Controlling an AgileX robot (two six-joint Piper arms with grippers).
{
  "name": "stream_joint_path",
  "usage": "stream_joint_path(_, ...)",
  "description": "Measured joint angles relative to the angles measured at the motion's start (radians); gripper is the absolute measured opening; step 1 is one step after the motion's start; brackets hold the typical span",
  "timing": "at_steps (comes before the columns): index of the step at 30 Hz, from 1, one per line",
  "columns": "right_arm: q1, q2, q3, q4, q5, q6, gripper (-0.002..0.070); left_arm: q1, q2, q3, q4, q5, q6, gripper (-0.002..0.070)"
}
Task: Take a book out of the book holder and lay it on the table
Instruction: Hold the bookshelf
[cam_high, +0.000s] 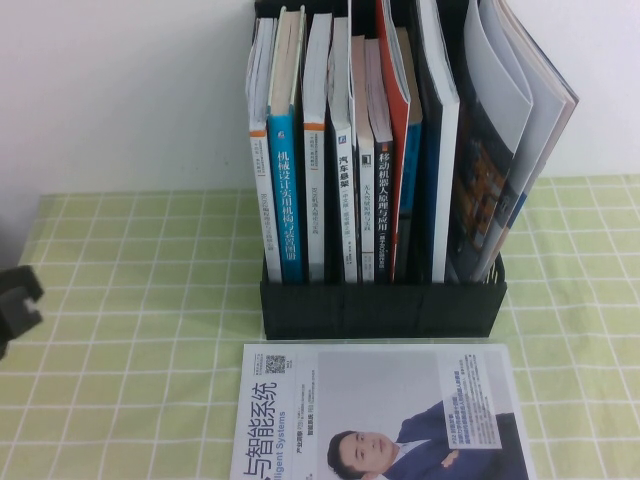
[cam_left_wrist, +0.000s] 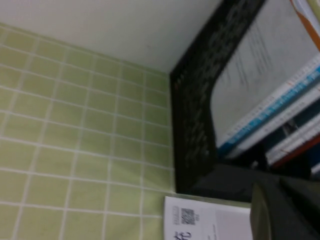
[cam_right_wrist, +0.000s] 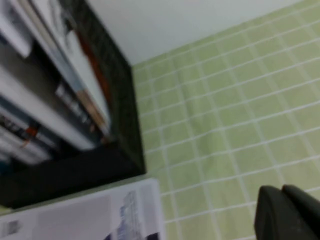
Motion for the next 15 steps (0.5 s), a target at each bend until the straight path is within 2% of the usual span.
stream_joint_path(6, 0.007, 0.057, 0.022, 0.427, -0.075, -0.346, -0.0002, -0.092, 0.144, 0.000, -0.399, -0.092, 0.494, -0.0003)
stream_joint_path(12, 0.061, 0.195, 0.022, 0.934, -0.143, -1.093, -0.0002, -0.221, 0.301, -0.023, -0.915, -0.232, 1.133, -0.0003)
stream_joint_path(15, 0.092, 0.279, 0.022, 1.168, -0.147, -1.368, -0.0002, -0.292, 0.399, -0.090, -1.136, -0.256, 1.411, -0.0003)
